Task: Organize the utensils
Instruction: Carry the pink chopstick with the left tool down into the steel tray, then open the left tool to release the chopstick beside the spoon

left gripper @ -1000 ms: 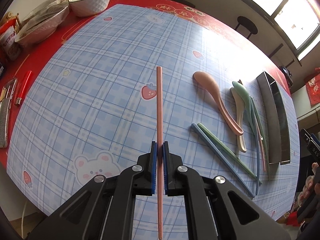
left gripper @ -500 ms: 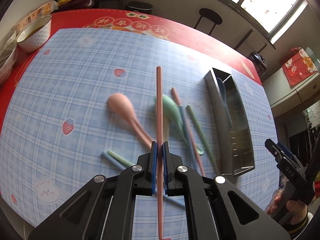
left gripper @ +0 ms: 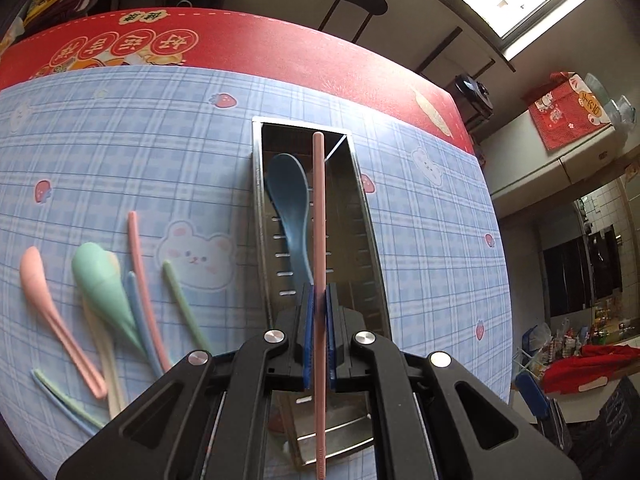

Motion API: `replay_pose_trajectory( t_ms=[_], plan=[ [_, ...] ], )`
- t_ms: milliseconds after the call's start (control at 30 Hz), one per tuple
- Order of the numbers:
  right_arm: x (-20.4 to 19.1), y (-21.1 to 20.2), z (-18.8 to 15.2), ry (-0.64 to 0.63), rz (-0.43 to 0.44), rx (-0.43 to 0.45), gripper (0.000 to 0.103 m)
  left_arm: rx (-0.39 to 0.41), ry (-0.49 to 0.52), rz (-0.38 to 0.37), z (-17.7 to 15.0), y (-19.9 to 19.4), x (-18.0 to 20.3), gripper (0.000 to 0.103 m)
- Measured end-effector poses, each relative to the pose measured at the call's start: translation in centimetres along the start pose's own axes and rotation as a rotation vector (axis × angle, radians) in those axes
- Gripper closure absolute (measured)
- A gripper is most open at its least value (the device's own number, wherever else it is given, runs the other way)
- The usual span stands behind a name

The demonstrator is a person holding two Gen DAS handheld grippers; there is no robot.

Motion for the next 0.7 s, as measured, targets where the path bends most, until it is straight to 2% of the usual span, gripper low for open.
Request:
replay_pose_trajectory(
  t_ms=[267,533,700],
  plan=[
    [3.6,-1.1,-0.7,0.043,-0.007,-0.011,0.016,-0.076,-0.041,0.001,0.9,5.1,0.4,0.097],
    [5.9,-2.0,-1.3,0.086,-0.027,-0.01,0.016,-0.107,-0.021,0.008,1.1,7.1,1.1,0.097],
    [5.7,-2.0,-1.7,0.094,-0.01,-0.017,0.016,-0.11,-0.016,-0.004,1.2,7.1,1.2,0.096]
  ],
)
Point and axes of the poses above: each gripper's, at about its wrist camera, not at the fingertips, and y roughly the way its jaws point, x to its right, z to its top, the point moved 10 cm from there along y, roughly the way its jaws point, and after that the axes turned 10 degrees about y, right-handed, at the moved point
